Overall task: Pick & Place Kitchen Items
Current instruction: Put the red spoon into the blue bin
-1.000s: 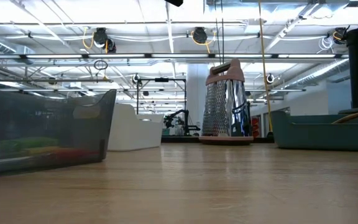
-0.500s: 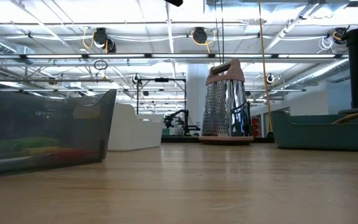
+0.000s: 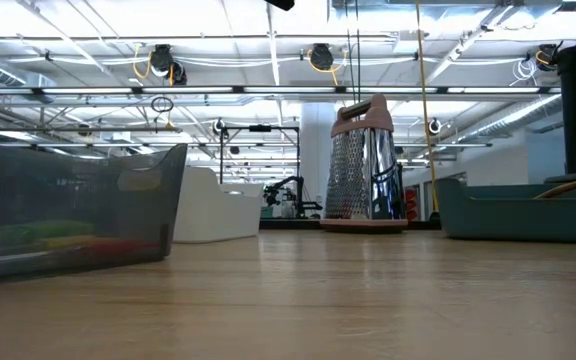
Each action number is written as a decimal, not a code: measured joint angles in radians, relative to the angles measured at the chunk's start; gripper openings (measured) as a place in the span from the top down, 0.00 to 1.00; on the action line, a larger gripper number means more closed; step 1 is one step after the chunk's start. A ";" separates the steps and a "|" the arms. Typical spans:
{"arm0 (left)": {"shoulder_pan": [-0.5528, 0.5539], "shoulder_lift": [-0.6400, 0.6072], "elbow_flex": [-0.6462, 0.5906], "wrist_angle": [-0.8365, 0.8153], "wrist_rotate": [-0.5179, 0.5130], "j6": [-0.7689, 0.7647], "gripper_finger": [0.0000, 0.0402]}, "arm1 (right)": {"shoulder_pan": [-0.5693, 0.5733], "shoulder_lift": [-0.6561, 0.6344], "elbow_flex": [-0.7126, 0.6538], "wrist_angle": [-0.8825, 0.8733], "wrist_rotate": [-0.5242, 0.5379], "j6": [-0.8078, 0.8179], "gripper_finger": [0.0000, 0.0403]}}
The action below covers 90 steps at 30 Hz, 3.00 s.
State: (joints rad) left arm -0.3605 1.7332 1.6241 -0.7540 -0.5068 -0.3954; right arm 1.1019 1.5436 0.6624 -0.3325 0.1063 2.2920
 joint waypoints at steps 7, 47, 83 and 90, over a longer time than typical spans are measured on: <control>0.000 0.000 0.000 0.000 0.000 0.005 0.76 | -0.036 0.004 -0.002 0.018 0.088 -0.174 0.87; 0.001 0.000 0.000 -0.006 0.000 -0.003 0.76 | -0.391 -0.004 -0.004 0.075 0.145 -0.898 0.92; 0.001 0.000 0.000 -0.004 0.000 0.001 0.76 | -0.719 -0.837 -0.005 -0.426 0.141 -1.158 0.91; 0.003 0.000 0.000 -0.001 0.000 0.002 0.76 | -0.812 -0.951 -0.003 -0.729 -0.011 -0.891 0.91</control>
State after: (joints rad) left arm -0.3576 1.7332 1.6241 -0.7552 -0.5072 -0.3935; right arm 0.2900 0.5922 0.6599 -1.0615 0.0950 1.4010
